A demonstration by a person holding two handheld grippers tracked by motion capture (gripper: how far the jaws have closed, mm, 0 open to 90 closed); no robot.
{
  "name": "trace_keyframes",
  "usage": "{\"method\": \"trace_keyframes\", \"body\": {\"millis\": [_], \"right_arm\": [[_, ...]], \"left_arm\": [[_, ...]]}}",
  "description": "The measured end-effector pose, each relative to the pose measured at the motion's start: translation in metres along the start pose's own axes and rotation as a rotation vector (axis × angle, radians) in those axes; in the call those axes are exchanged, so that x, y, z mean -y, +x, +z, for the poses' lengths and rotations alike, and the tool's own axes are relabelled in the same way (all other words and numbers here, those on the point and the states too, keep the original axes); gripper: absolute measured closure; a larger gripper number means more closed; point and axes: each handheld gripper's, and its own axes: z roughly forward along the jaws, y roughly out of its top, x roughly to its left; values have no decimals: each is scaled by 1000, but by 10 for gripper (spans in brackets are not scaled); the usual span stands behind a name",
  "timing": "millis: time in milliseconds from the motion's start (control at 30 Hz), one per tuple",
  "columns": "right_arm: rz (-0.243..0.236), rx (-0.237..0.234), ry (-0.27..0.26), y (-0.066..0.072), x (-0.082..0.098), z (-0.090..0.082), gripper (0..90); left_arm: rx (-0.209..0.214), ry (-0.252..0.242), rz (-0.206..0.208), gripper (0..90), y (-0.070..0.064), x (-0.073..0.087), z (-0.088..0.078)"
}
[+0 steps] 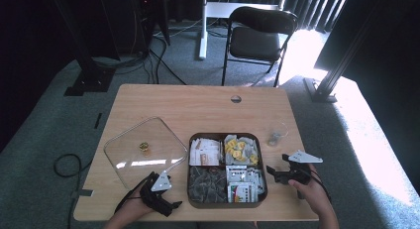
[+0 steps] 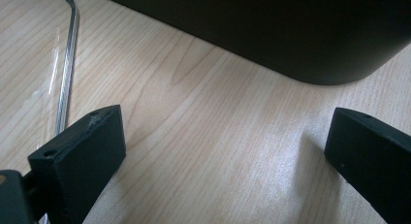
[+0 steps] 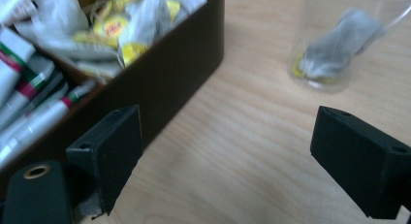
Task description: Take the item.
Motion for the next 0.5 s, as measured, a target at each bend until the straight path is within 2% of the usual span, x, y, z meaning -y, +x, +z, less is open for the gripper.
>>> {"method": "trace_keyframes", "body": {"millis": [500], "right_arm": [[-53,12,126,7,11,15,111]], "left_arm": [[1,0,1,12,0,0,0]]}}
